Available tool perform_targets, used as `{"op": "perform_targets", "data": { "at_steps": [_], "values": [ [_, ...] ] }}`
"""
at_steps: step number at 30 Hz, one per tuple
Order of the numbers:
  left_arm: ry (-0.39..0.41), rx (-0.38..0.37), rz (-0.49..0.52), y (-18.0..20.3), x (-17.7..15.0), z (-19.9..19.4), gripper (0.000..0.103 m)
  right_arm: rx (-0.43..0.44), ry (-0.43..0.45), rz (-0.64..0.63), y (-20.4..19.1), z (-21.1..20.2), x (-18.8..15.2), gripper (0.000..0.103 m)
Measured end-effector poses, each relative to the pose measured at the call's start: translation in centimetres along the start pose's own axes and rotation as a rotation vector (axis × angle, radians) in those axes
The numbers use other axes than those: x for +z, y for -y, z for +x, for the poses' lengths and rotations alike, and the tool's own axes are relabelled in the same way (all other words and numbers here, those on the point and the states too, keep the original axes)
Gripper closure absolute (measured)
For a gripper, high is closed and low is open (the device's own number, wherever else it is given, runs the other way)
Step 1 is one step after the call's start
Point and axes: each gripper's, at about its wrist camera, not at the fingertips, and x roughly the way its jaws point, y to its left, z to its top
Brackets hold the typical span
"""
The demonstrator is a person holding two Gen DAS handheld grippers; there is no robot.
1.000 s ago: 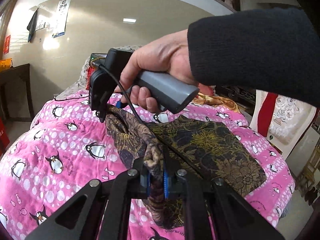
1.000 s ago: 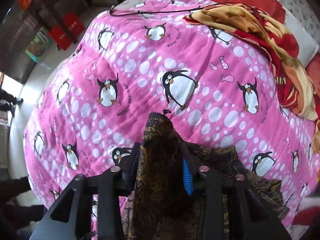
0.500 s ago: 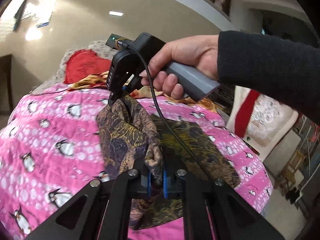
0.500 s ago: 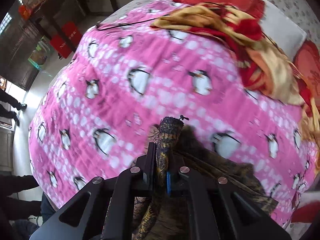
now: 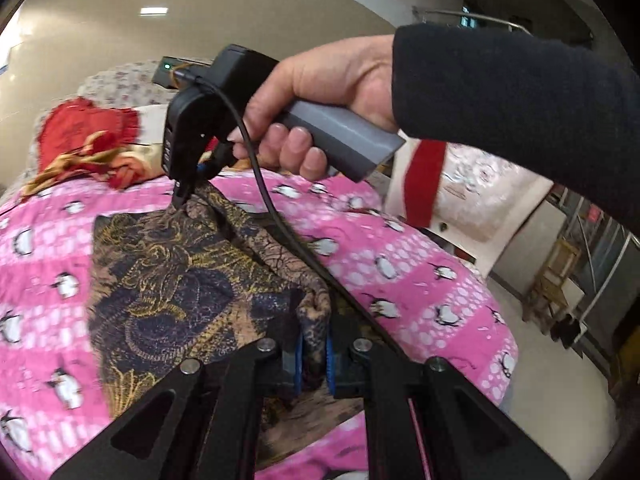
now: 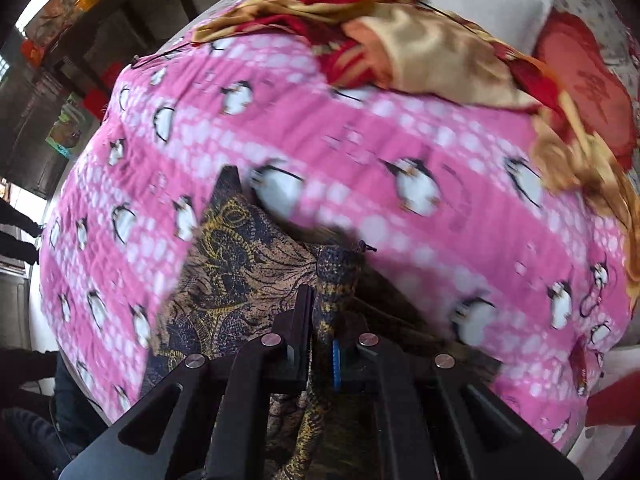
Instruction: Fold small clothes
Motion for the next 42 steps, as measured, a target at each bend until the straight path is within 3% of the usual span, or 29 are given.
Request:
{"op": "perform_targets", "data": {
  "at_steps": [8, 16, 19, 23, 27, 31, 34, 35, 37, 39, 41, 42],
  "values": [
    [-0.076, -0.034, 0.039, 4.4, -1.5, 4.1, 0.095, 0.014, 0.006, 0.022, 5.5, 0.3, -4.7, 0.083],
    [-0.185, -0.010, 0.059, 5.1, -3.8, 7.4, 0.095, 0.072, 0.087, 0.097, 7.4, 2.4, -7.0, 0.083],
    [-0.190, -0.031, 0.071, 5.4, -4.1, 7.2, 0.092, 0.086, 0.120, 0.133, 8.1, 1.7, -7.6, 0.080],
    [-0.223, -0.111, 0.078, 6.2, -4.5, 7.0, 0.086, 0.029, 0.188, 0.189, 8.8, -0.5, -8.9, 0.076],
    [-0.199, -0.136, 0.080, 5.5, -4.2, 3.5, 0.084, 0.021, 0.286, 0.221, 8.4, -4.4, -12.0, 0.075],
    [-0.141, -0.036, 0.030, 0.7, -3.2, -1.6, 0.072, 0.073, 0.383, 0.038, 2.9, -7.4, -17.2, 0.075],
    [-0.134, 0.102, -0.051, -4.3, -3.3, -3.2, 0.071, 0.075, 0.398, -0.114, -2.1, -6.8, -20.4, 0.075],
    [-0.153, 0.136, -0.076, -5.4, -3.3, -2.8, 0.073, 0.070, 0.397, -0.146, -3.3, -6.1, -21.2, 0.075],
    [-0.213, 0.168, -0.139, -7.4, -4.5, -1.4, 0.097, 0.011, 0.370, -0.189, -5.2, -3.9, -22.6, 0.075],
    [-0.258, 0.152, -0.184, -8.1, -5.8, 0.3, 0.098, -0.042, 0.306, -0.184, -5.2, -1.3, -23.8, 0.075],
    [-0.240, 0.137, -0.167, -8.1, -7.2, 1.3, 0.099, -0.089, 0.253, -0.169, -4.5, 1.2, -25.4, 0.076],
    [-0.229, 0.141, -0.151, -7.9, -7.4, 1.5, 0.100, -0.067, 0.316, -0.136, -3.8, 1.4, -26.5, 0.076]
  ]
}}
